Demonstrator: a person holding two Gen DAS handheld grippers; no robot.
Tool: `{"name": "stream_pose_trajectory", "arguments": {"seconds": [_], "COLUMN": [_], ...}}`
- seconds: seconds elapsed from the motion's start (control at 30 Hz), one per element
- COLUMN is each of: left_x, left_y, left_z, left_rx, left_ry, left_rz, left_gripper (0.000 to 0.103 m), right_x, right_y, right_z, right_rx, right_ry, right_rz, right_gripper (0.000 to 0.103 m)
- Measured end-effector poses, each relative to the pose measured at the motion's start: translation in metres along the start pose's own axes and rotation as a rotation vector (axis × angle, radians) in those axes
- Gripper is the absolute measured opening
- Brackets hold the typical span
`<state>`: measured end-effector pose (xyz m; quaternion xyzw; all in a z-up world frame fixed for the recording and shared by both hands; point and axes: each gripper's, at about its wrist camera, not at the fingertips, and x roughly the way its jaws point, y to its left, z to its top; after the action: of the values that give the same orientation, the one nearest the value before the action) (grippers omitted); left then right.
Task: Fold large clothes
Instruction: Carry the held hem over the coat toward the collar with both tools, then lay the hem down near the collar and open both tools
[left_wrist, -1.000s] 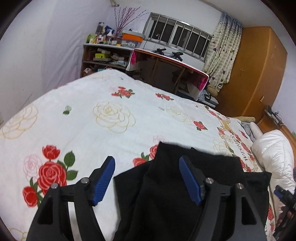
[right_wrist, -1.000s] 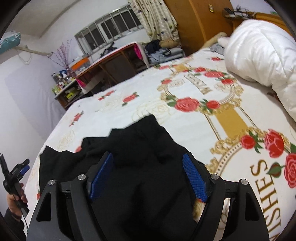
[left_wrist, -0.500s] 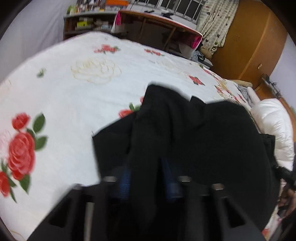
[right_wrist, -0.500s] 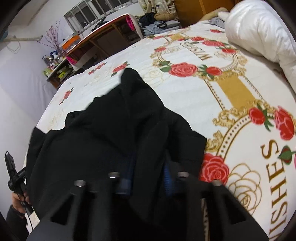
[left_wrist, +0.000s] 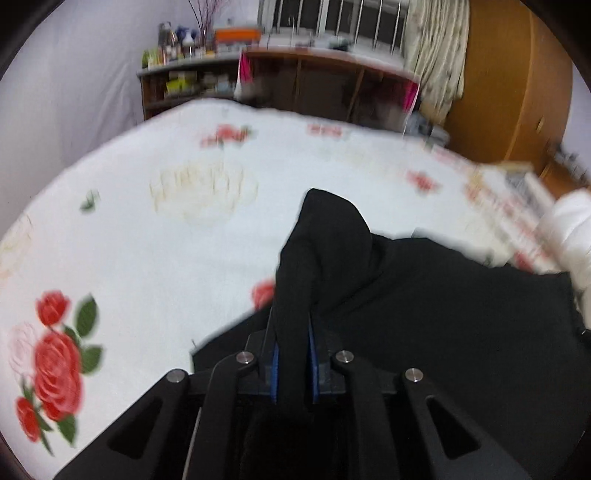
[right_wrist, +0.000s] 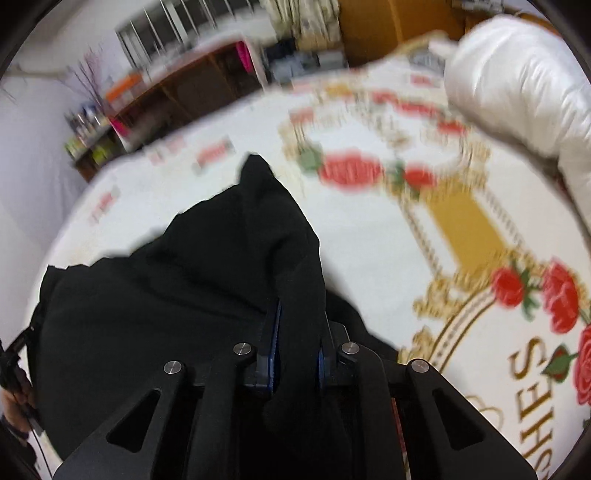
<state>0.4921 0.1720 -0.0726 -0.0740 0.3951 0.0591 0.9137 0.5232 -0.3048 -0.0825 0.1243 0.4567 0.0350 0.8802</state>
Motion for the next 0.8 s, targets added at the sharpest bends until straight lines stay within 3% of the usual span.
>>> {"name": "stream_pose_trajectory", "arguments": {"seconds": [0.27,0.43,0.63,0.7,0.8], "left_x": [0.012,0.009,-0.038,-0.056,-0.089], "left_y": [0.000,-0.008,0.009,0.008,-0.009], "left_z": [-0.009,-0.007,0.000,-0.001,-0.017], "left_rx": [0.000,0.030,-0.033,-0.044,-0.042], "left_ry": [-0.024,0.006,-0.050,-0.074,-0.120], "left_rz": [0.018,0.072,0.037,0.018,-0.062], "left_gripper": [0.016,0.023,0.026,0.026,0.027], "right_x": [0.020,0.021,-0.042,-0.061,-0.089], "right_y": [-0.006,-0.001,0.003,0.009,0.029], "right_z": [-0.001,-0.002,-0.003,-0.010,-0.034], "right_rx": [0.006,-0.003,-0.043,-0.064,-0.118], "right_ry": [-0.010,0.014,-0.087,-0.126,-0.167], "right_rz": [-0.022,-0.050,-0.059,-0.051,-0.004], "right_gripper": [0.017,0.019,0.027,0.040,0.042]}}
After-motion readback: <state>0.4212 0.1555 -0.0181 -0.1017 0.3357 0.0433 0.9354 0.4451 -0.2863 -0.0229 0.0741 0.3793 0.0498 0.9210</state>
